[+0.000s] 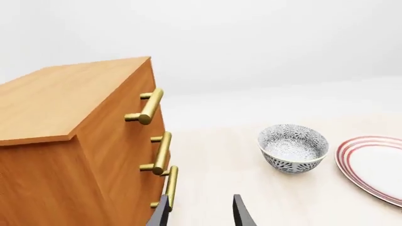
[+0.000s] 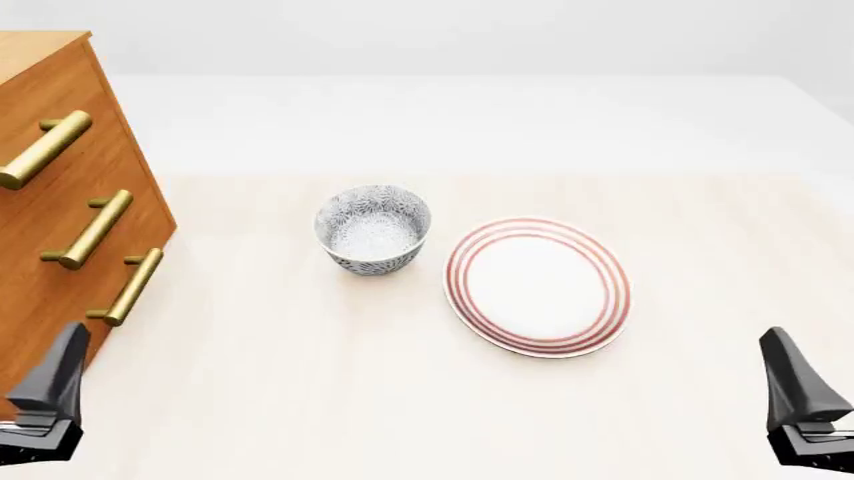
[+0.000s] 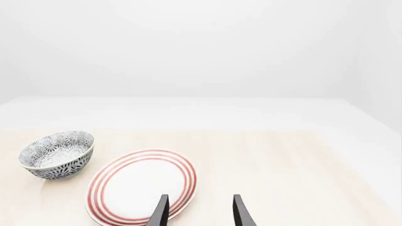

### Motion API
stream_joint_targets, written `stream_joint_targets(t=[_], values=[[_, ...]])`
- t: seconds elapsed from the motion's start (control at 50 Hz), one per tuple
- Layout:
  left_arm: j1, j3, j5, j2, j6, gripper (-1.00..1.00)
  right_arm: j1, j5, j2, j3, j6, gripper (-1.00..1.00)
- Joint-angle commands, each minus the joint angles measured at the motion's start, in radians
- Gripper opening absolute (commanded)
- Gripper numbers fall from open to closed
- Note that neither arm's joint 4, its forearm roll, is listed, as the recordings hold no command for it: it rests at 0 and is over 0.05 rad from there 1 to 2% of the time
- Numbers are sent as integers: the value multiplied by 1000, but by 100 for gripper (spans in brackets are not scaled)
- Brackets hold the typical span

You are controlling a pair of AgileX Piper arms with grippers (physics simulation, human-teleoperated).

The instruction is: Open the top drawer of the cabinet.

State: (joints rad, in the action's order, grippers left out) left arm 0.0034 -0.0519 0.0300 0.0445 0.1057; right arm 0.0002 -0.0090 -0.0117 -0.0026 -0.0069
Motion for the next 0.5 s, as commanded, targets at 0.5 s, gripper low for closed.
stream_joint_targets(t=[0.5], values=[[-11,-192,-41,383,359,100,0,4,4,0,0,100]])
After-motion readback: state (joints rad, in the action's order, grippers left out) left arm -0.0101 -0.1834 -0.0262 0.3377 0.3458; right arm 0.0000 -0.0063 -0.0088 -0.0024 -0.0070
